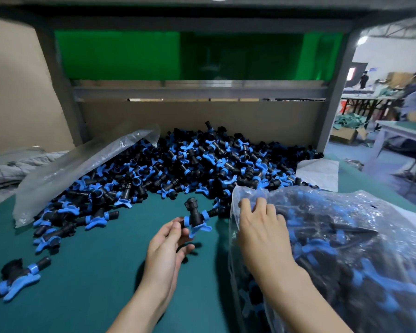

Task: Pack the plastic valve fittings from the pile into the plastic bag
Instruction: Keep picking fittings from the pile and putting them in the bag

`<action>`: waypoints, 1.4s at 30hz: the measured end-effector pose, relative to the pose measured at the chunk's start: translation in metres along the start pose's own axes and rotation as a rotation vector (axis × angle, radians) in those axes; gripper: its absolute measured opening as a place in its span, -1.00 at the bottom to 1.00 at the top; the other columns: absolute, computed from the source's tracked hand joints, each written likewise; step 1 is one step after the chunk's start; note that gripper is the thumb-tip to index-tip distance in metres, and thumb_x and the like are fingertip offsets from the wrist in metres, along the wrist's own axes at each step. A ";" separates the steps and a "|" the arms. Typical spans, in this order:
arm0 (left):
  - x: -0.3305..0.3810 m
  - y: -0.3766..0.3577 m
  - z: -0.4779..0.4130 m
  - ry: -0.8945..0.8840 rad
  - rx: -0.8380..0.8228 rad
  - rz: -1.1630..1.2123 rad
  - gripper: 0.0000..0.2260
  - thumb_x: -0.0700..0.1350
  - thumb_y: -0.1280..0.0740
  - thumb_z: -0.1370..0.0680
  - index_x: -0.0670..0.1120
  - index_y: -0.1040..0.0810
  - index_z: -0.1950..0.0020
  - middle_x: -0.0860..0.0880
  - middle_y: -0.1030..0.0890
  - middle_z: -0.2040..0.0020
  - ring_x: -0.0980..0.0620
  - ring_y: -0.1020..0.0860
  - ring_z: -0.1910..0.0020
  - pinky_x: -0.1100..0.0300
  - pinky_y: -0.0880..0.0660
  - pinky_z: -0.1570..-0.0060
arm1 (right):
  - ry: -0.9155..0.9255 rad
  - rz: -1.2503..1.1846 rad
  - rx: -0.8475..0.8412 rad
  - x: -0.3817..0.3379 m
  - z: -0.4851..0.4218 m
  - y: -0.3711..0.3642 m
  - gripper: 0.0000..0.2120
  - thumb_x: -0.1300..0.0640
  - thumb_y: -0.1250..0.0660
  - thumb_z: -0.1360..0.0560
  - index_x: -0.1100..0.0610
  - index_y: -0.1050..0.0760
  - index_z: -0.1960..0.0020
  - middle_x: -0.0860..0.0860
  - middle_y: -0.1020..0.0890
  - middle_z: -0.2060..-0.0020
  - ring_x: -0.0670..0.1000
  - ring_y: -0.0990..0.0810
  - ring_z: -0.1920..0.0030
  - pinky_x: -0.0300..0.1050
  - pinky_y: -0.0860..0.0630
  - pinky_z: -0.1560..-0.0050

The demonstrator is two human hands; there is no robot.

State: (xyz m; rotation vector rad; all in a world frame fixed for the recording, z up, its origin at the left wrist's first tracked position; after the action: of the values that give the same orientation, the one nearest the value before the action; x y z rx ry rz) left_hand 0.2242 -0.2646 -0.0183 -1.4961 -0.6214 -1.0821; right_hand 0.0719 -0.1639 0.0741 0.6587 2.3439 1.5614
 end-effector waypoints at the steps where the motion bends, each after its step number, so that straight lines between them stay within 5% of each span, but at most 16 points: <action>1: 0.000 0.000 0.004 0.000 0.003 -0.001 -0.82 -0.17 -0.21 -0.65 -0.15 -0.61 -0.04 0.01 -0.60 0.29 0.11 -0.58 0.25 0.16 -0.51 0.18 | 0.008 0.005 -0.018 0.003 0.000 -0.001 -0.62 0.29 -0.18 -0.49 0.10 -0.20 -0.26 0.07 -0.38 -0.05 0.13 -0.41 -0.04 -0.08 -0.21 0.13; 6: 0.002 -0.001 0.020 -0.012 0.009 -0.005 -0.82 -0.17 -0.23 -0.64 -0.14 -0.63 0.00 0.00 -0.60 0.30 0.12 -0.58 0.27 0.12 -0.52 0.15 | 0.018 0.017 -0.067 0.006 0.002 0.001 -0.63 0.08 -0.30 -0.53 0.10 -0.21 -0.25 0.07 -0.41 -0.08 0.14 -0.45 -0.09 -0.03 -0.26 0.09; 11: 0.002 0.004 0.030 0.006 0.038 -0.012 -0.82 -0.19 -0.22 -0.65 -0.17 -0.61 -0.02 -0.04 -0.56 0.30 0.05 -0.53 0.27 0.12 -0.50 0.19 | 0.035 0.097 -0.221 0.004 0.015 -0.019 -0.55 0.26 -0.25 -0.46 0.15 -0.20 -0.30 0.14 -0.43 -0.15 0.16 -0.42 -0.17 0.03 -0.30 -0.09; 16: 0.002 -0.002 0.036 0.009 0.048 -0.034 -0.83 -0.20 -0.22 -0.64 -0.20 -0.60 -0.04 -0.09 -0.53 0.26 0.00 -0.51 0.24 0.11 -0.48 0.21 | 0.053 0.057 -0.181 0.006 0.013 -0.006 -0.70 0.32 -0.18 -0.47 0.13 -0.30 -0.16 0.12 -0.49 -0.11 0.14 -0.43 -0.14 -0.02 -0.22 0.02; 27: -0.001 -0.014 0.051 0.032 0.034 -0.061 -0.82 -0.16 -0.24 -0.64 -0.21 -0.60 -0.08 -0.07 -0.53 0.28 -0.03 -0.52 0.20 0.10 -0.48 0.21 | 0.126 0.257 -0.257 -0.001 0.015 -0.023 -0.75 0.25 -0.21 -0.55 0.21 -0.43 -0.23 0.16 -0.45 -0.16 0.12 -0.44 -0.15 0.00 -0.31 -0.13; 34: 0.002 -0.020 0.053 0.036 0.031 -0.046 -0.83 -0.18 -0.23 -0.64 -0.22 -0.59 -0.06 -0.11 -0.51 0.26 -0.03 -0.50 0.22 0.10 -0.47 0.23 | 0.218 0.403 -0.215 -0.001 0.025 -0.017 -0.72 0.16 -0.16 -0.58 0.21 -0.28 -0.27 0.17 -0.33 -0.16 0.16 -0.30 -0.18 0.05 -0.25 -0.14; 38: -0.001 -0.027 0.054 0.064 0.027 -0.046 -0.84 -0.19 -0.24 -0.64 -0.21 -0.59 -0.05 -0.12 -0.51 0.25 -0.04 -0.50 0.22 0.09 -0.48 0.24 | 0.194 0.283 -0.205 0.011 0.016 0.001 -0.67 0.23 -0.21 -0.54 0.20 -0.27 -0.28 0.18 -0.43 -0.15 0.16 -0.42 -0.14 0.00 -0.30 -0.09; 42: -0.006 -0.039 0.052 0.084 -0.005 -0.031 -0.85 -0.19 -0.25 -0.64 -0.22 -0.59 -0.03 -0.11 -0.53 0.27 -0.04 -0.51 0.25 0.11 -0.47 0.27 | 0.114 -0.336 0.042 0.023 0.005 0.053 -0.67 0.24 -0.18 -0.55 0.07 -0.32 -0.30 0.06 -0.52 -0.08 0.10 -0.53 0.01 -0.04 -0.38 0.11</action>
State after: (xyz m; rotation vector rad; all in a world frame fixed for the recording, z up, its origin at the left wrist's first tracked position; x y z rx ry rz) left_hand 0.2032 -0.2053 -0.0025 -1.4422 -0.5854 -1.1648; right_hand 0.0657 -0.1315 0.1217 0.1727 2.4184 1.4343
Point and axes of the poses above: each hand's wrist, its own z-axis away from the middle knuckle, its own y-axis out of the back of the hand, x = y × z, the point moved 9 cm from there along -z, towards the middle knuckle
